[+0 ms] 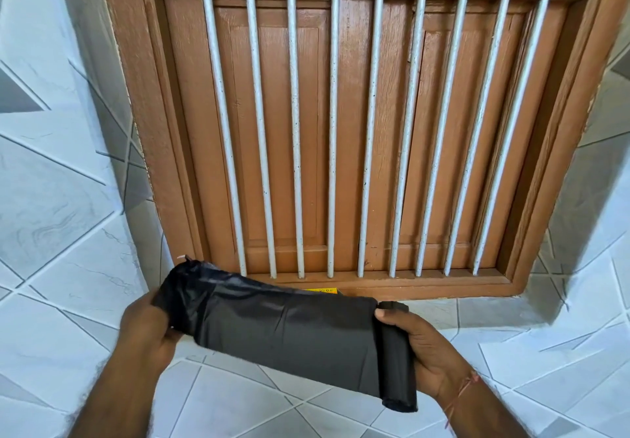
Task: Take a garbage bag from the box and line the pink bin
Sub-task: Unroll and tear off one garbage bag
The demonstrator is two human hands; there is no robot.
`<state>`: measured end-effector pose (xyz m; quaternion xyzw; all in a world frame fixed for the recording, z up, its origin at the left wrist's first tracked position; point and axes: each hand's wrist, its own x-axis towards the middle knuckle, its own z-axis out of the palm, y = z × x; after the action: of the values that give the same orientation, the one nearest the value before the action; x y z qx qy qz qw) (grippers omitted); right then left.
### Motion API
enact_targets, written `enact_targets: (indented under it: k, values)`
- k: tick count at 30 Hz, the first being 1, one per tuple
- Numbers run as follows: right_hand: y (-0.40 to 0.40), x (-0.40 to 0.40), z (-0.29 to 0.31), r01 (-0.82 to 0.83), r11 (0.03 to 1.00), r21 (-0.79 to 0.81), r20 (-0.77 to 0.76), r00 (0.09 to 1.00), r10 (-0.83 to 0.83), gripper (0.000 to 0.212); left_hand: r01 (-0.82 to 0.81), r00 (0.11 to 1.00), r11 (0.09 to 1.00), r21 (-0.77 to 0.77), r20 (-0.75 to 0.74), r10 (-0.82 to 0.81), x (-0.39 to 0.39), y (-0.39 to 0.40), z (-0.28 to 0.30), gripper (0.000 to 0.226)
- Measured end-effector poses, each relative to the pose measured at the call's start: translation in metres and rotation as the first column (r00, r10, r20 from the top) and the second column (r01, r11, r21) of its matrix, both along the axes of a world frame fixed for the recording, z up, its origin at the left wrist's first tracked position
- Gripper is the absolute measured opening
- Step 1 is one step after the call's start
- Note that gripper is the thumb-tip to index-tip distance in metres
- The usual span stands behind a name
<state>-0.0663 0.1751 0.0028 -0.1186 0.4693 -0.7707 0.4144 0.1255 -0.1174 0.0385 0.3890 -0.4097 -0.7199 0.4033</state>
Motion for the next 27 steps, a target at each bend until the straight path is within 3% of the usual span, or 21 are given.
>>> enact_targets:
  k: [3, 6, 7, 9, 10, 12, 14, 16, 20, 27]
  values:
    - [0.005, -0.005, 0.016, 0.016, 1.000, 0.007, -0.152, 0.988, -0.015, 0.040, -0.168, 0.982, 0.972, -0.166, 0.055, 0.179, 0.013, -0.001, 0.013, 0.037]
    - [0.008, -0.005, 0.032, -0.025, 1.000, 0.003, -0.302, 0.953, 0.025, 0.036, -0.340, 0.927, 0.786, -0.517, -0.040, 0.374, 0.015, 0.026, 0.038, 0.029]
    - [0.006, -0.002, 0.038, -0.051, 0.998, 0.022, -0.342, 0.938, 0.055, 0.037, -0.277, 0.944, 0.715, -0.642, -0.042, 0.328, 0.010, 0.044, 0.046, 0.025]
    - [0.001, 0.001, 0.048, -0.099, 0.993, 0.058, -0.411, 0.904, 0.114, 0.041, 0.073, 0.996, 0.644, -0.762, 0.085, -0.012, -0.010, 0.083, 0.051, 0.022]
    - [-0.002, 0.002, 0.051, -0.124, 0.990, 0.065, -0.427, 0.893, 0.140, 0.042, 0.307, 0.949, 0.613, -0.728, 0.189, -0.252, -0.021, 0.101, 0.049, 0.028]
    - [-0.007, 0.006, 0.053, -0.171, 0.984, 0.054, -0.404, 0.897, 0.178, 0.043, 0.679, 0.707, 0.484, -0.552, 0.314, -0.633, -0.043, 0.133, 0.038, 0.045]
    - [-0.008, 0.005, 0.049, -0.169, 0.985, 0.017, -0.332, 0.929, 0.165, 0.045, 0.803, 0.555, 0.420, -0.423, 0.274, -0.786, -0.061, 0.149, 0.016, 0.036]
    - [-0.005, 0.002, 0.038, -0.164, 0.986, -0.024, -0.221, 0.963, 0.155, 0.041, 0.811, 0.559, 0.452, -0.372, 0.265, -0.785, -0.068, 0.150, 0.000, 0.012]
    - [0.004, -0.002, 0.007, -0.062, 0.998, 0.011, 0.058, 0.996, 0.061, 0.039, 0.775, 0.629, 0.544, -0.323, 0.311, -0.712, -0.077, 0.132, -0.004, 0.010]
    - [0.014, -0.004, -0.018, 0.002, 0.994, 0.106, 0.147, 0.989, -0.018, 0.054, 0.804, 0.593, 0.503, -0.316, 0.484, -0.644, -0.080, 0.107, 0.002, 0.009]
